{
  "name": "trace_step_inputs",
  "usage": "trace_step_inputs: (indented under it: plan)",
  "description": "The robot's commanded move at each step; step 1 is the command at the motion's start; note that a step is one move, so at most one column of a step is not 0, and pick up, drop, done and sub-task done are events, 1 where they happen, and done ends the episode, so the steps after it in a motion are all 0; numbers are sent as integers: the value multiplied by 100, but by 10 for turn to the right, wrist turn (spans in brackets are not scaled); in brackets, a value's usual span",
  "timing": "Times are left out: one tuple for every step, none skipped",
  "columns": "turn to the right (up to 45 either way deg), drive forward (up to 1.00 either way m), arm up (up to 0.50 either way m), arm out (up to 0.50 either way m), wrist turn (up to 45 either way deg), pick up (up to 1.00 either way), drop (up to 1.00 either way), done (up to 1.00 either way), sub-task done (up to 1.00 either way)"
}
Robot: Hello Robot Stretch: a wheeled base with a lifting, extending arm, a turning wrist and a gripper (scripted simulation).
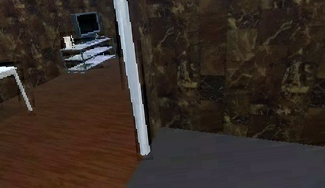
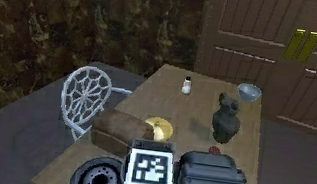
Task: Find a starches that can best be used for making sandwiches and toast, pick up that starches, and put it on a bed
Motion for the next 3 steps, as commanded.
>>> trace_step_inputs:
  plan:
    - [0, 0, 0, 20, 0, 0, 0, 0, 0]
    - [0, 0, 0, 0, 450, 0, 0, 0, 0]
    - [0, 0, 0, 0, 450, 0, 0, 0, 0]
